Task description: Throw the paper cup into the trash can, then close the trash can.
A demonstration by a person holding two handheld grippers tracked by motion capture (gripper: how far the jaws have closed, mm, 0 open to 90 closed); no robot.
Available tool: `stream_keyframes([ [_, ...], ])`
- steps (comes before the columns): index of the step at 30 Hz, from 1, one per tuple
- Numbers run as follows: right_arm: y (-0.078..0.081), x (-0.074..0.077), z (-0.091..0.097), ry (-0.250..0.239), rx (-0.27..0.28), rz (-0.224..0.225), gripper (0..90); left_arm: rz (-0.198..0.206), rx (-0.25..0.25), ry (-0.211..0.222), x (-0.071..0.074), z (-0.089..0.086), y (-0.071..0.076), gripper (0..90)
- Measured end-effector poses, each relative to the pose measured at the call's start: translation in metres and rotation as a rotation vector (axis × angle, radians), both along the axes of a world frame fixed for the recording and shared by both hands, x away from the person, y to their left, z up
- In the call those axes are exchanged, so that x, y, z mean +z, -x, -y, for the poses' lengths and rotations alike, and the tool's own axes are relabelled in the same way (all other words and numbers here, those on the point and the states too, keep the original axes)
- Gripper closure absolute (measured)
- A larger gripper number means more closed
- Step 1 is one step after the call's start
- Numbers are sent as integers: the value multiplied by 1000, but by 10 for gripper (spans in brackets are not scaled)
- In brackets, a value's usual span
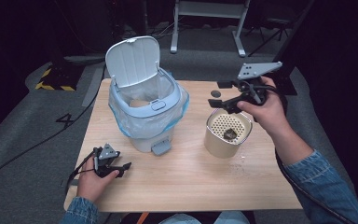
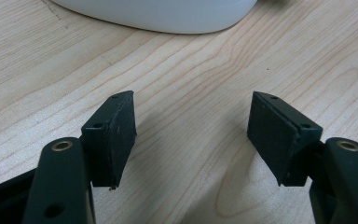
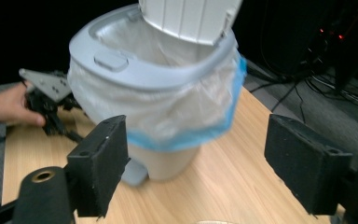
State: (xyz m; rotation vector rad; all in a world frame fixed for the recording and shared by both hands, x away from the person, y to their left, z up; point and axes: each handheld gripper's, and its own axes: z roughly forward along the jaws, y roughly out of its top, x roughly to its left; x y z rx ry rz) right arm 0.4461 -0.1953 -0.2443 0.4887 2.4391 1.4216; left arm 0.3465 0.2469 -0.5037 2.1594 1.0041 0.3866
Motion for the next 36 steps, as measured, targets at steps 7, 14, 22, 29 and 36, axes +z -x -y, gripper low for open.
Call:
stream_keyframes([
  [7,18,-10,42,6,-55,-5,265,7,6,-8,0,0,0,331],
  [14,35,-38,85,-3,-94,-35,260,4,13,-5,0,-1,0,339],
  [22,47,-74,121,-6,-129,-72,256,8,15,-9,0,-2,-1,337],
  [29,62,-117,140,13,-161,-86,249,-2,17,-4,0,-1,1,331],
  [36,69,-174,155,56,-201,-128,241,4,25,-63,7,1,1,326],
])
